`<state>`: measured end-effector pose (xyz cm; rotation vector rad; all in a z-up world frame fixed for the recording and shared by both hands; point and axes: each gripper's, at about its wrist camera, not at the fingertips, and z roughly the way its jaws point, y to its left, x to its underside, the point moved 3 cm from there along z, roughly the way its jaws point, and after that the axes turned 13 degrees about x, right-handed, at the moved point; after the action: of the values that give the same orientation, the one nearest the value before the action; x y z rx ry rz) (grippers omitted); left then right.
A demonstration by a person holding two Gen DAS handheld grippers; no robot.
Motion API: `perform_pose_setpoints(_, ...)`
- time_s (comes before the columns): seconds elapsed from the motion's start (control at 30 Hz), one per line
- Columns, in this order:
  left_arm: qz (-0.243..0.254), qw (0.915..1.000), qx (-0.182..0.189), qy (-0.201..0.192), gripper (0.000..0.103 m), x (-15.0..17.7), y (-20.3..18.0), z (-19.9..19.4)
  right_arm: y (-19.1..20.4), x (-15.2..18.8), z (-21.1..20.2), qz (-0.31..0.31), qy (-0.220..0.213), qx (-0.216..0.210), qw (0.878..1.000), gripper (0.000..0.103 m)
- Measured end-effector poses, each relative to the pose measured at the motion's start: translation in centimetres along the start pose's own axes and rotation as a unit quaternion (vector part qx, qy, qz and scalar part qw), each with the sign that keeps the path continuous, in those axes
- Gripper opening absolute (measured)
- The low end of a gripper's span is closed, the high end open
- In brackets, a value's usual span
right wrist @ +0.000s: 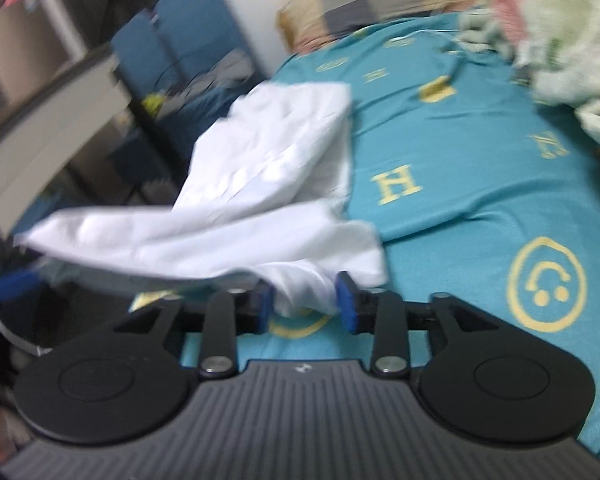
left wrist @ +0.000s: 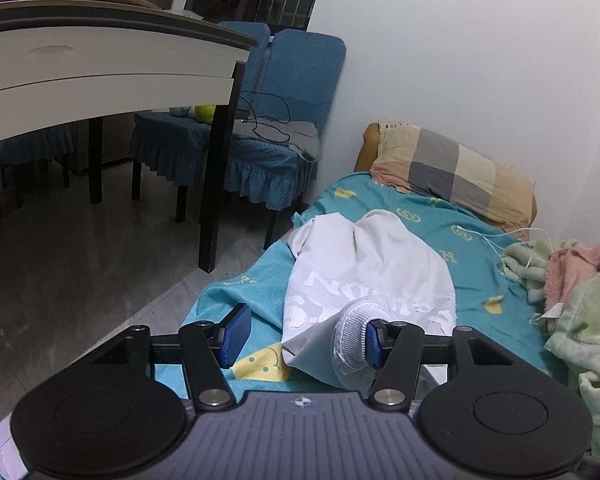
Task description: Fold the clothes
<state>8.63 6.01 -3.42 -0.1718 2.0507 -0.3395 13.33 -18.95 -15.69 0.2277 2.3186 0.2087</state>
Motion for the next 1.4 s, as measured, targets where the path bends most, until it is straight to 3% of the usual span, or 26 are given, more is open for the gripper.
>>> perform_pose_setpoints(0.03,-0.001,1.0,-0.001,0.002,0.058,0.0,0.1,0.2,0.5,0.2,0.1,-0.015,0.001,0.002,1.0,0.061)
perform_pose_setpoints(0.23,-0.002,0.9999,-0.013,0.009,0.059,0.1,0.5,1.3,1.0,0.3,0.8,-0.025,-0.033,0.06,0.997,0.061)
perform_pose_setpoints(0.43,0.045,0.9961,-0.041,0.064,0.06,2.5,-0.6,3.5,-2.4,-0.7,-1.0,0.065,-0.096,0.136,0.984,0.054)
perform_pose_setpoints(0.53,0.084,0.9903,-0.075,0.081,0.063,4.1,-1.6,4.4,-3.1,-1.1,-2.8,0.093,-0.144,0.146,0.974,0.053)
perform_pose_setpoints(0.67,0.105,0.9836,-0.092,0.114,0.063,6.2,-2.3,5.9,-2.7,-1.4,-4.2,0.09,-0.185,0.139,0.969,0.053)
perform_pose_setpoints(0.8,0.104,0.9771,-0.104,0.153,0.057,8.0,-1.9,7.1,-1.9,-1.2,-3.1,0.051,-0.16,0.156,0.973,0.053)
perform_pose_setpoints(0.87,0.097,0.9761,-0.104,0.164,0.047,8.5,-1.5,7.3,-2.4,-0.6,-1.2,0.048,-0.104,0.169,0.979,0.052)
perform_pose_setpoints(0.9,0.09,0.9776,-0.099,0.162,0.043,8.5,-1.4,7.3,-2.9,-0.3,-0.4,0.055,-0.075,0.173,0.981,0.044)
perform_pose_setpoints(0.97,0.083,0.9826,-0.085,0.142,0.024,8.1,-1.5,7.0,-3.8,0.5,0.5,0.072,-0.04,0.182,0.98,0.031)
perform_pose_setpoints(1.07,0.077,0.9909,-0.065,0.089,0.011,6.6,-2.2,6.1,-4.1,0.2,-0.4,0.081,-0.07,0.199,0.974,0.023)
perform_pose_setpoints(1.2,0.055,0.9979,-0.03,-0.02,0.008,2.6,-3.2,3.4,-2.2,-3.1,-4.4,0.065,-0.157,0.193,0.966,0.015)
perform_pose_setpoints(1.4,0.05,0.9881,0.019,-0.144,0.007,-7.0,-5.4,-2.7,0.6,-8.0,-10.5,0.041,-0.285,0.181,0.94,0.011)
